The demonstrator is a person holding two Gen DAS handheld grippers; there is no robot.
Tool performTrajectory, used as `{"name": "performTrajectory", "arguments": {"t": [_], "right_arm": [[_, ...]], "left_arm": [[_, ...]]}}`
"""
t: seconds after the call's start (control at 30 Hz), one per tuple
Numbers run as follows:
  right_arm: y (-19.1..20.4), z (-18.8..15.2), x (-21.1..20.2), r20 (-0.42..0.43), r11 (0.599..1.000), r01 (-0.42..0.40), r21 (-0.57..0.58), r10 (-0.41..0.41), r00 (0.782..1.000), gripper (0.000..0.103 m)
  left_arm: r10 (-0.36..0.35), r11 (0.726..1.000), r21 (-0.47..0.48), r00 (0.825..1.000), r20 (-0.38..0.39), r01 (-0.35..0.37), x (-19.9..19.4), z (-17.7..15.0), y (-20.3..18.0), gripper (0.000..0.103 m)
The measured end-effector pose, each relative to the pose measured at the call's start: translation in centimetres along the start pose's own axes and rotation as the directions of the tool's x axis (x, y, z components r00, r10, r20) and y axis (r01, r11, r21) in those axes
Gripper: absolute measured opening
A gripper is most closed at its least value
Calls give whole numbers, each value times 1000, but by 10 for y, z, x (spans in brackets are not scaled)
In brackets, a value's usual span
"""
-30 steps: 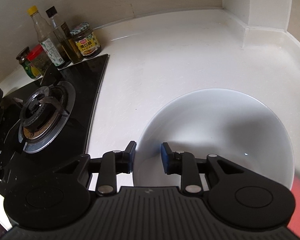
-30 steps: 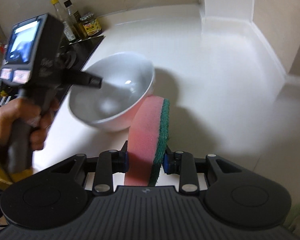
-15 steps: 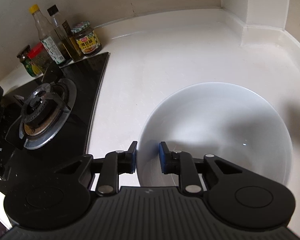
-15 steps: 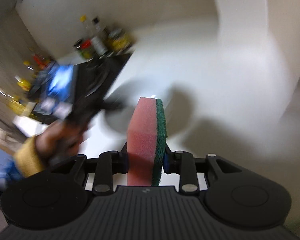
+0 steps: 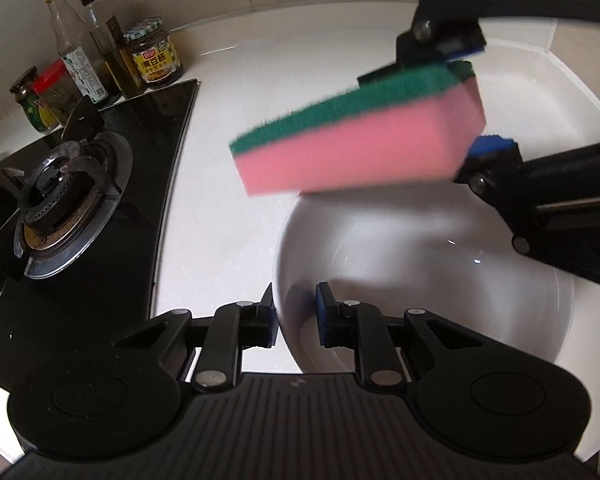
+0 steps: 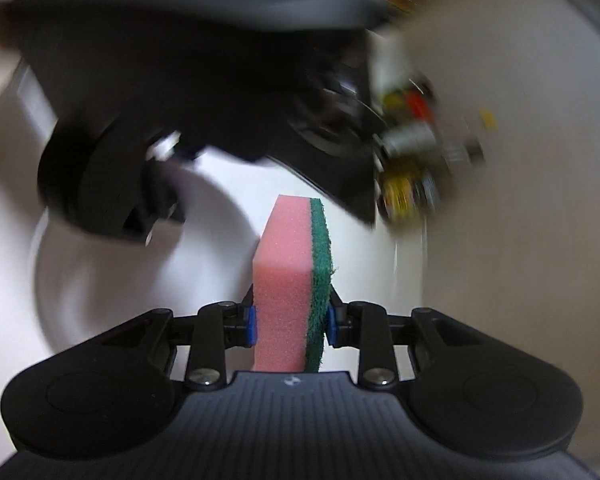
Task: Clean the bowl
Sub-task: 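Hold the bowl with the left gripper while the right wipes the sponge over the rim, then lower the white bowl onto the counter with the left gripper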
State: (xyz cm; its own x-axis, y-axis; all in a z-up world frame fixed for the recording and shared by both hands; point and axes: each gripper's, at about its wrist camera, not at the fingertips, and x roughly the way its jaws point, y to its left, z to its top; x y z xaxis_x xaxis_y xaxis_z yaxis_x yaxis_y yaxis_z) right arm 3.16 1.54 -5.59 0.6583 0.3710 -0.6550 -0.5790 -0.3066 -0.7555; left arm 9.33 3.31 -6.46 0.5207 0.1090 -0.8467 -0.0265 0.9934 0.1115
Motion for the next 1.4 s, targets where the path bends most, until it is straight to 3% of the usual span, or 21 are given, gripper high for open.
{"name": "performTrajectory", "arguments": {"t": [0.07, 0.2, 0.4, 0.5, 0.57, 0.6, 0.7, 0.93, 1.03, 1.17, 1.2, 1.3, 1.4], "right_arm": [[5, -3, -2, -28, 999, 13, -37, -15, 999, 27], [19, -16, -6, -133, 1000, 31, 0, -31, 991, 27], [48, -22, -29, -302, 975, 71, 212, -4, 953, 27], [60, -17, -41, -370, 923, 120, 366, 26, 929, 27], [69, -12, -55, -401, 841, 164, 516, 68, 913, 27], [70, -12, -56, -403, 823, 171, 541, 75, 912, 27], [79, -5, -72, -404, 668, 226, 710, 123, 907, 27], [95, 7, -97, -345, 292, 288, 912, 168, 923, 27], [104, 13, -108, -308, 116, 291, 950, 176, 935, 27], [111, 3, -132, -196, -144, 218, 965, 156, 968, 27], [112, 1, -136, -185, -185, 210, 960, 146, 972, 27], [110, -10, -158, -186, -357, 196, 913, 64, 980, 27], [104, -20, -162, -284, -429, 258, 866, 3, 959, 27]], "left_arm": [[10, 1000, -16, 1000, 9, -10, 0, 1, -1, 24], [31, 999, -26, 999, 29, -31, 1, 1, -5, 28], [50, 998, -48, 998, 44, -48, 3, 4, -10, 32], [64, 997, -49, 997, 50, -62, 3, 4, -13, 33], [73, 997, -45, 996, 54, -70, 4, 3, -14, 33], [76, 996, -44, 996, 55, -74, 4, 3, -15, 33], [79, 996, -52, 995, 60, -76, 3, 2, -15, 33], [75, 995, -71, 994, 81, -70, 1, -4, -11, 33], [72, 995, -79, 993, 91, -65, 0, -6, -9, 30], [52, 995, -95, 994, 97, -42, -2, -9, -4, 27], [37, 994, -102, 995, 94, -28, -2, -8, -1, 26], [-6, 992, -126, 996, 86, 17, -4, -7, 8, 21], [-36, 989, -136, 995, 96, 49, -9, -7, 15, 17]]}}
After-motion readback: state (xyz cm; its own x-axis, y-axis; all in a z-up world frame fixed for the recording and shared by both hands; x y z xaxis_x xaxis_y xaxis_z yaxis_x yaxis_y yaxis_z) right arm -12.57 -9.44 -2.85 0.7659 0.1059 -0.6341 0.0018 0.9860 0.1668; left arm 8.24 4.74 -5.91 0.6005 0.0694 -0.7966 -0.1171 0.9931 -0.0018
